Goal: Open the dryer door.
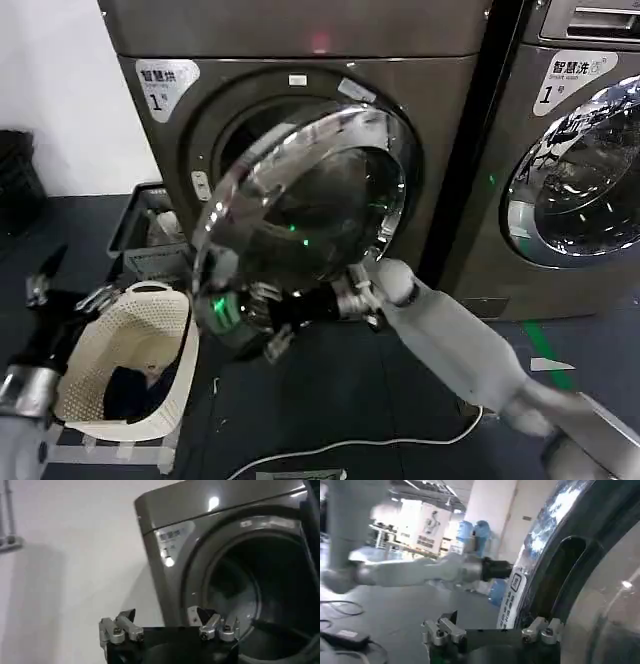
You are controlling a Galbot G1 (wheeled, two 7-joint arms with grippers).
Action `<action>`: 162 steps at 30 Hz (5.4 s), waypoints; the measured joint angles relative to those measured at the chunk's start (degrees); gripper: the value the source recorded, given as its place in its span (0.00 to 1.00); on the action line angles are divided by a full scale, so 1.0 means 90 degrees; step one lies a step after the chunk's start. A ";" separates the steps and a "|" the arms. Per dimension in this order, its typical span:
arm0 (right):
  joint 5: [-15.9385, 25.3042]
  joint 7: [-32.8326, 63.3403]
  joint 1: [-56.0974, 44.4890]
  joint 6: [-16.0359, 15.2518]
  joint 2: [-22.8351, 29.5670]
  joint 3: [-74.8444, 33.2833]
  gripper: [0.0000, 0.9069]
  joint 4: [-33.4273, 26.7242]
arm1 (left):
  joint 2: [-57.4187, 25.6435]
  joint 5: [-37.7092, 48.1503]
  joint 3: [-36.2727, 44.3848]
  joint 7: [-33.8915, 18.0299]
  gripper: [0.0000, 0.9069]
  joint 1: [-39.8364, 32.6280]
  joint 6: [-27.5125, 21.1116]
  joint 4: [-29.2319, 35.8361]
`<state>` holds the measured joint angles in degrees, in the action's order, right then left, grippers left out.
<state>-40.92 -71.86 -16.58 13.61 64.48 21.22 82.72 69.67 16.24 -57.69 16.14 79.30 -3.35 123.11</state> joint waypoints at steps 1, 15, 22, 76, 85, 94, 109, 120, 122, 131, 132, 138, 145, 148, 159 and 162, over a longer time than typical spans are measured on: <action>0.0000 0.0003 -0.0046 0.0002 -0.0078 -0.0057 1.00 0.0082 | -0.0087 -0.0025 0.0127 0.0038 1.00 -0.0080 0.0000 -0.0049; -0.0073 0.0111 -0.1114 0.0057 -0.1346 -0.1684 1.00 0.0691 | -0.0678 -0.0283 0.2049 0.0398 1.00 -0.0972 0.0060 -0.0523; -0.0057 0.0836 -0.3282 0.0476 -0.2145 -0.4005 1.00 0.1508 | -0.0726 -0.0381 0.2808 0.0458 1.00 -0.1314 0.0148 -0.0583; 0.3187 0.9320 -0.9269 -0.0827 0.3079 -1.5069 1.00 0.3743 | 0.2377 -0.0968 0.8857 0.0489 1.00 -0.5744 0.0572 -0.4309; 0.3272 0.9468 -0.9193 -0.0935 0.2713 -1.5439 1.00 0.2987 | 0.2087 -0.1025 0.8682 0.0514 1.00 -0.5521 0.0422 -0.3912; 0.3435 0.9526 -0.9043 -0.1099 0.1864 -1.5558 1.00 0.1968 | 0.1177 -0.0789 0.8126 0.0569 1.00 -0.5249 0.0224 -0.3078; 0.3773 0.9411 -0.8655 -0.0790 0.1021 -1.4999 1.00 0.0898 | -0.1922 -0.0907 0.6363 0.0962 1.00 -0.4130 0.0804 -0.1767; 0.3778 0.9381 -0.8161 -0.0800 0.0568 -1.4181 1.00 0.0473 | -0.4166 -0.3285 0.4643 0.1449 1.00 -0.2664 0.3088 -0.1606; 0.3745 0.9376 -0.8117 -0.0723 0.0529 -1.4082 1.00 0.0413 | -0.4602 -0.3675 0.4389 0.1442 1.00 -0.2490 0.3547 -0.1716; 0.2897 0.9170 -0.8099 -0.0654 0.0632 -1.3855 1.00 0.0528 | -0.5707 -0.6382 0.3270 0.1334 1.00 -0.2247 0.5632 -0.2158; 0.2822 0.9168 -0.8093 -0.0653 0.0642 -1.3832 1.00 0.0560 | -0.5715 -0.6720 0.3136 0.1374 1.00 -0.2238 0.5637 -0.2169; 0.2793 0.9154 -0.8074 -0.0624 0.0704 -1.3742 1.00 0.0601 | -0.5956 -0.8444 0.2753 0.1379 1.00 -0.2242 0.5637 -0.2065; 0.2783 0.9160 -0.8044 -0.0572 0.0831 -1.3648 1.00 0.0684 | -0.6227 -0.9048 0.2725 0.1285 1.00 -0.2233 0.5629 -0.1965; 0.2780 0.9142 -0.8049 -0.0543 0.0883 -1.3599 1.00 0.0711 | -0.6307 -0.9091 0.2725 0.1285 1.00 -0.2240 0.5627 -0.1972; 0.2792 0.9114 -0.8071 -0.0477 0.0908 -1.3564 1.00 0.0751 | -0.6172 -0.9852 0.2806 0.0972 1.00 -0.2266 0.5621 -0.2428; 0.2807 0.9107 -0.8066 -0.0467 0.0937 -1.3529 1.00 0.0768 | -0.6093 -1.0044 0.2898 0.0937 1.00 -0.2211 0.5619 -0.2552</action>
<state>-15.66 10.10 -89.17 9.41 72.91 -100.54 89.63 14.83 -74.15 -31.61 24.58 59.40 47.23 100.14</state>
